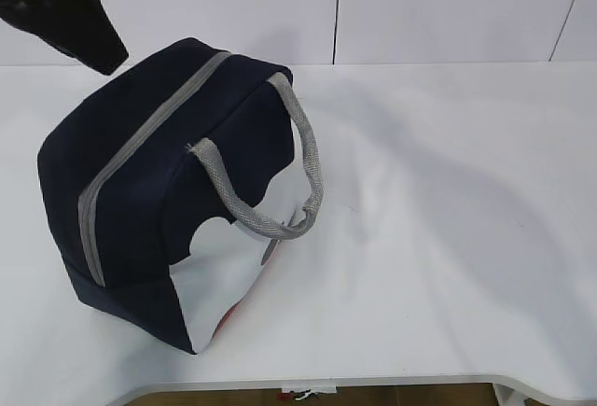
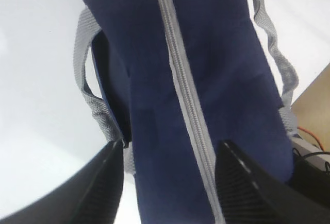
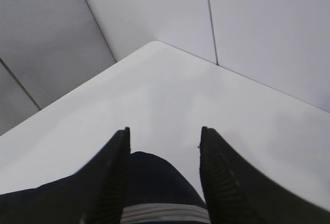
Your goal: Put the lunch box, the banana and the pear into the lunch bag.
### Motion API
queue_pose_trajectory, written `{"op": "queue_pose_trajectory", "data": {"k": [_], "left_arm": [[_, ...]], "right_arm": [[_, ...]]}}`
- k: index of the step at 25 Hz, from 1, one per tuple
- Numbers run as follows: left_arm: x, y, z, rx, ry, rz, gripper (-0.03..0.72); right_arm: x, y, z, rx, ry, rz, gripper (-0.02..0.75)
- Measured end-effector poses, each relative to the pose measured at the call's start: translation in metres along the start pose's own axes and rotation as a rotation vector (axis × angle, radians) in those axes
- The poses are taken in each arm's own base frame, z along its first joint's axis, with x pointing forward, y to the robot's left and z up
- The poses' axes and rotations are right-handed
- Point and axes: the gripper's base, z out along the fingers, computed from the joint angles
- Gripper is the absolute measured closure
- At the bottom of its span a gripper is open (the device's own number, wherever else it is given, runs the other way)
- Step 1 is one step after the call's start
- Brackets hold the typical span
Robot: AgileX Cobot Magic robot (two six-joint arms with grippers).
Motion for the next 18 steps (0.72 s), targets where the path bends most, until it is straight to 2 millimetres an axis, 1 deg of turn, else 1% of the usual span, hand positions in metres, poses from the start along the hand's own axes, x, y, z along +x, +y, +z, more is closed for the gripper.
{"op": "queue_pose_trajectory", "data": {"k": [6,8,12,15,18], "left_arm": [[0.006,-0.008,-0.025,-0.016,-0.056,-0.039,0.274],[0.012,-0.012,-0.034,-0.021,-0.072,-0.039,0.274],[0.035,-0.021,-0.045,-0.022,-0.072,-0.041,0.276],[0.058,-0.029,-0.050,-0.019,-0.063,-0.044,0.276],[0.080,-0.035,-0.050,-0.022,-0.066,-0.049,0.276]], "right_arm": [[-0.009,0.010,-0.011,-0.055,-0.007,-0.016,0.372],[-0.010,0.012,-0.013,-0.064,-0.009,-0.019,0.372],[-0.012,0.014,-0.015,-0.075,-0.010,-0.022,0.372],[-0.012,0.016,-0.016,-0.089,-0.007,-0.024,0.372],[-0.012,0.017,-0.016,-0.102,-0.002,-0.024,0.372]]}}
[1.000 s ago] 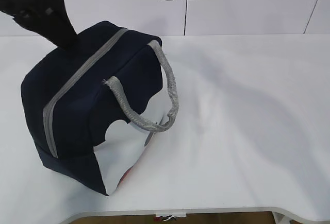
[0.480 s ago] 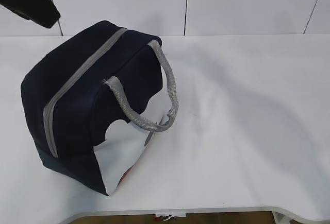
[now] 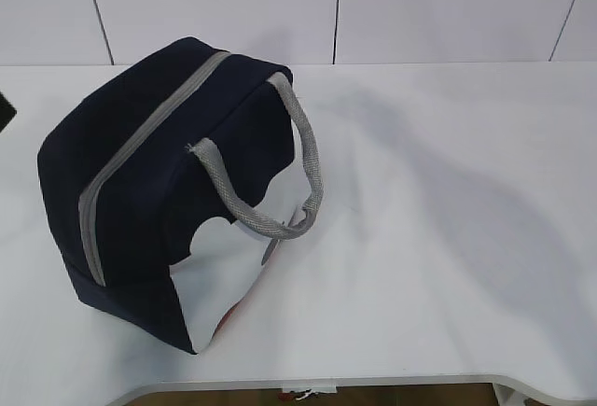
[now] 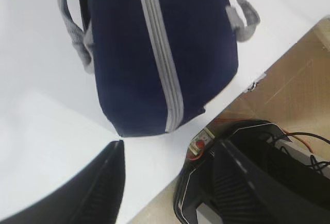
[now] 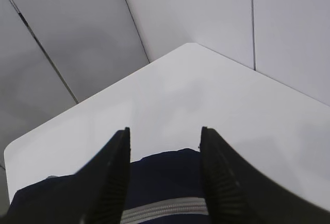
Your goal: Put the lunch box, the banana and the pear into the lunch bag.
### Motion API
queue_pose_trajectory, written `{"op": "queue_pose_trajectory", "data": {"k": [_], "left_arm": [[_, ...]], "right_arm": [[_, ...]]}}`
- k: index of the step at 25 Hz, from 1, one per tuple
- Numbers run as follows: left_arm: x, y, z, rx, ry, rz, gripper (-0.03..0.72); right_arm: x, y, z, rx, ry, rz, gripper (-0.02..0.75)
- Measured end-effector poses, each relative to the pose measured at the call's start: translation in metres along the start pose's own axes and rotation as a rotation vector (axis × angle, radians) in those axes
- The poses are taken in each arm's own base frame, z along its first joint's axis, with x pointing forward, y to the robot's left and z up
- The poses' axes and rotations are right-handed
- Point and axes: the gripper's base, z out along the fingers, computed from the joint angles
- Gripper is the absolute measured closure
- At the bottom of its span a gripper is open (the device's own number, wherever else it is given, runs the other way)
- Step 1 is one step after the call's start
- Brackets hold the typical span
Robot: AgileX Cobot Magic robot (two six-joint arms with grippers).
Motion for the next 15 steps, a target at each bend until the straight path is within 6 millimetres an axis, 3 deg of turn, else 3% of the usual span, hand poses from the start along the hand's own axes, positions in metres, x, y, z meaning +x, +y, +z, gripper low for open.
{"op": "queue_pose_trajectory", "data": {"k": [15], "left_arm": [[0.107,-0.026,-0.014,-0.065,-0.234,0.004,0.369]], "right_arm": [[0.001,0.004,0.000,-0.039,0.014,-0.003,0.372]]}}
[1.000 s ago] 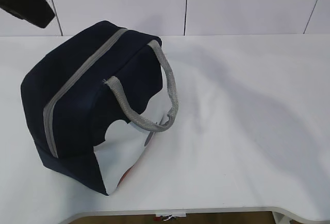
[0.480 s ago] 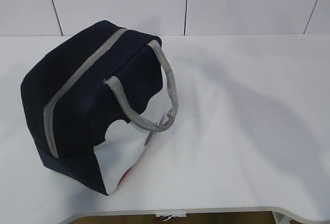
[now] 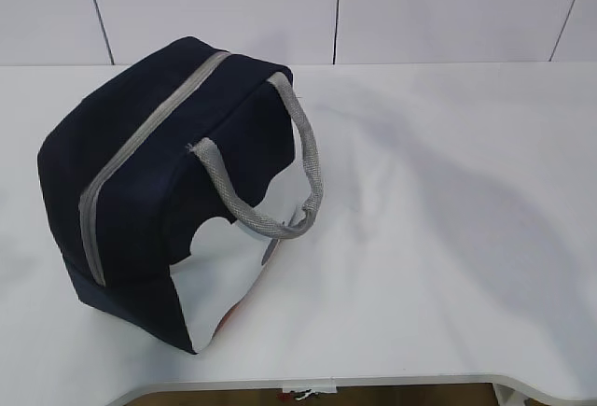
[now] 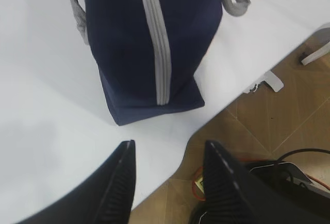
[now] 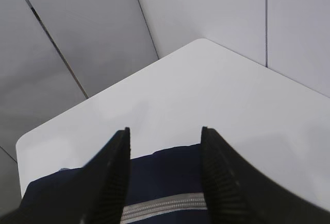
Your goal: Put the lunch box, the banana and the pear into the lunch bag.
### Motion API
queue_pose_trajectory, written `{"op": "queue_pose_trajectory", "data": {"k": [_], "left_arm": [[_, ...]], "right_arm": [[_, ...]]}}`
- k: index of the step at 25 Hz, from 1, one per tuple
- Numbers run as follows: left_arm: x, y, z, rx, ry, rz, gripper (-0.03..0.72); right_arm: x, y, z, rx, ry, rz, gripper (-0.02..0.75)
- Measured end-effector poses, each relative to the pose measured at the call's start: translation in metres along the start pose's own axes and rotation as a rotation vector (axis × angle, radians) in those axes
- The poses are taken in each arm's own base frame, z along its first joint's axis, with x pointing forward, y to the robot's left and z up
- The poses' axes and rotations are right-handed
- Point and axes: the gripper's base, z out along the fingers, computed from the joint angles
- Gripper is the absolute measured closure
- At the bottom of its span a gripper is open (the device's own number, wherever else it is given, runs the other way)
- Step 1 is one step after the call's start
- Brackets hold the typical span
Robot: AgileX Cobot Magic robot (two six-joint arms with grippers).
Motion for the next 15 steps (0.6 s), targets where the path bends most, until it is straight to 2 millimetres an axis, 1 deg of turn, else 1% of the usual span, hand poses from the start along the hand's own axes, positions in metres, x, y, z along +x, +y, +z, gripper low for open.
{"op": "queue_pose_trajectory", "data": {"k": [6,9,13,15], "left_arm": [[0.042,-0.009,-0.006,-0.008,-0.049,0.007,0.388],[0.062,-0.014,-0.011,-0.008,-0.104,0.011,0.391],[0.083,-0.022,-0.017,0.010,-0.192,0.006,0.391],[0.089,-0.025,-0.025,0.006,-0.263,0.016,0.392]], "right_arm": [[0.000,0.000,0.000,0.000,0.000,0.000,0.372],[0.000,0.000,0.000,0.000,0.000,0.000,0.372],[0.000,0.000,0.000,-0.002,0.001,0.000,0.372],[0.000,0.000,0.000,-0.002,0.001,0.000,0.372]]}}
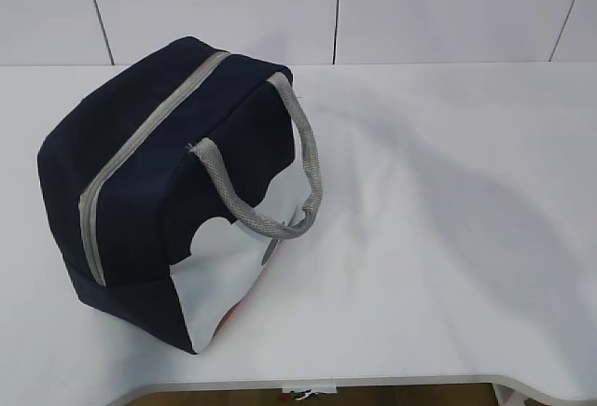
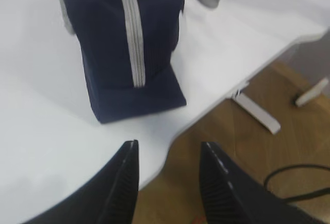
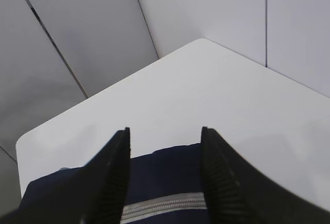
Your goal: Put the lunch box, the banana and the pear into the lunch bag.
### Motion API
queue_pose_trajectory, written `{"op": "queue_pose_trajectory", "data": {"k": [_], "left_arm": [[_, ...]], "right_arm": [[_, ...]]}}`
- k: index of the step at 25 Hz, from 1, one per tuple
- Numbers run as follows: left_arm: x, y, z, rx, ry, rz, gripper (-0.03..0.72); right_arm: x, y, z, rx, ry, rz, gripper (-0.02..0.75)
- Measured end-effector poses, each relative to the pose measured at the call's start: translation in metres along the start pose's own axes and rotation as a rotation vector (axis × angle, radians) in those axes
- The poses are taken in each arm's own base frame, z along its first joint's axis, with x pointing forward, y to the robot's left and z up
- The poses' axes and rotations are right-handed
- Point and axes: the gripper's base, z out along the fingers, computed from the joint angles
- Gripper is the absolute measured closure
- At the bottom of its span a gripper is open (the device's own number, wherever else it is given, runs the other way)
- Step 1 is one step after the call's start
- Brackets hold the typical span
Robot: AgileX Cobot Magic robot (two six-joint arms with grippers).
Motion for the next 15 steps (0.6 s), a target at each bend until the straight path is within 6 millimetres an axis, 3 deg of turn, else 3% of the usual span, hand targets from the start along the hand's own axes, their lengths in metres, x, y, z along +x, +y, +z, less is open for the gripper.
{"op": "queue_pose_trajectory", "data": {"k": [5,15], "left_arm": [[0.0051,-0.0033,-0.0115,-0.018,-0.121,0.016,0.402],[0.0066,-0.0021,-0.0078,-0.026,-0.156,0.008,0.426]], "right_arm": [[0.0000,0.0000,0.0000,0.000,0.000,0.000,0.372],[0.0000,0.0000,0.0000,0.000,0.000,0.000,0.372]]}}
